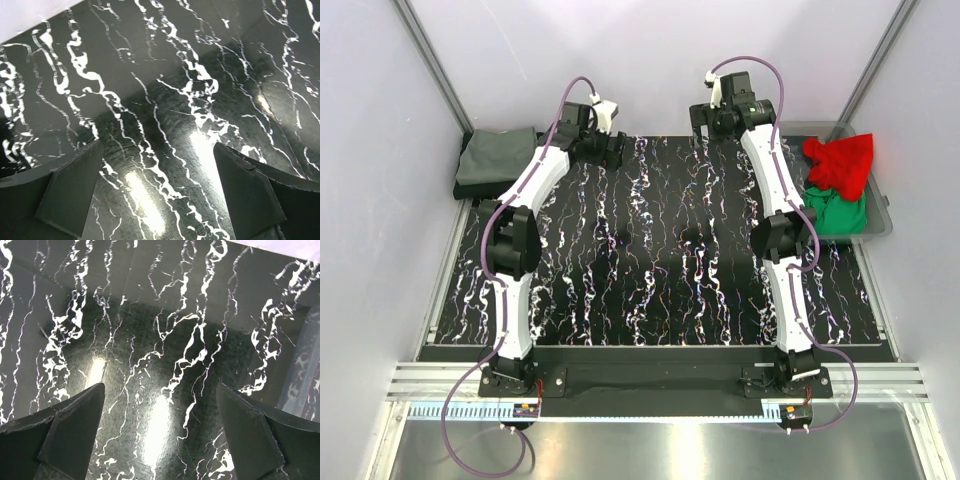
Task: Fold and stack the t-shirts
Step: Grab the tshirt from the pile
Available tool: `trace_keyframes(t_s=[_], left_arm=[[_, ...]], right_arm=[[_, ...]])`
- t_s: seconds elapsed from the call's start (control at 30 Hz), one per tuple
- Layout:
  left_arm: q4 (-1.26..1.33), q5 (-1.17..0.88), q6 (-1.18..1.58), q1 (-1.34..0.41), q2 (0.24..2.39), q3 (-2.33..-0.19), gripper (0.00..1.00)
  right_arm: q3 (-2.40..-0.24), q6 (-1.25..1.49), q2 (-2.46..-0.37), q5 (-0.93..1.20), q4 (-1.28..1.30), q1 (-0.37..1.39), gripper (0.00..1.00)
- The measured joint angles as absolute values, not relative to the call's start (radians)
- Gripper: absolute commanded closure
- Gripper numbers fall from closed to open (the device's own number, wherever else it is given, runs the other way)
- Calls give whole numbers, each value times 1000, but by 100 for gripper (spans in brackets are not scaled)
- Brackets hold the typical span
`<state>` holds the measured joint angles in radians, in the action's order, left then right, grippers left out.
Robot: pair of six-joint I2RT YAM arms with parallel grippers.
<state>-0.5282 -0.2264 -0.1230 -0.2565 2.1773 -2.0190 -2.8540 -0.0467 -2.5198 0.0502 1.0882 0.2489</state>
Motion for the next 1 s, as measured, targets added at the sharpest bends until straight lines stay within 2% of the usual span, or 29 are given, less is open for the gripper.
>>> trace_keyframes(t_s=[0.27, 0.43, 0.47, 0.6, 0.83, 1.0], left_arm=[[-520, -288, -115, -275, 2177, -2009, 1], [-522, -322, -94, -281, 2177, -1984, 1], [-521, -323, -93, -282, 2177, -1979, 1], [-533, -315, -115, -283, 2177, -1963, 1], [-545, -288, -154, -283, 2177, -1963, 1], [-545, -287, -153, -283, 2177, -1963, 1]], right_arm=[[-2849, -136, -2503, 160, 1087, 234, 0], [-2811, -110, -2447, 216, 1070, 142, 0], [-2784, -110, -2425, 217, 1061, 107, 1], [-2636, -138, -2330, 188, 1056, -40, 16], [-2495, -185, -2302, 127, 1087, -208, 25], [-2487, -226, -2308, 86, 1097, -254, 26]])
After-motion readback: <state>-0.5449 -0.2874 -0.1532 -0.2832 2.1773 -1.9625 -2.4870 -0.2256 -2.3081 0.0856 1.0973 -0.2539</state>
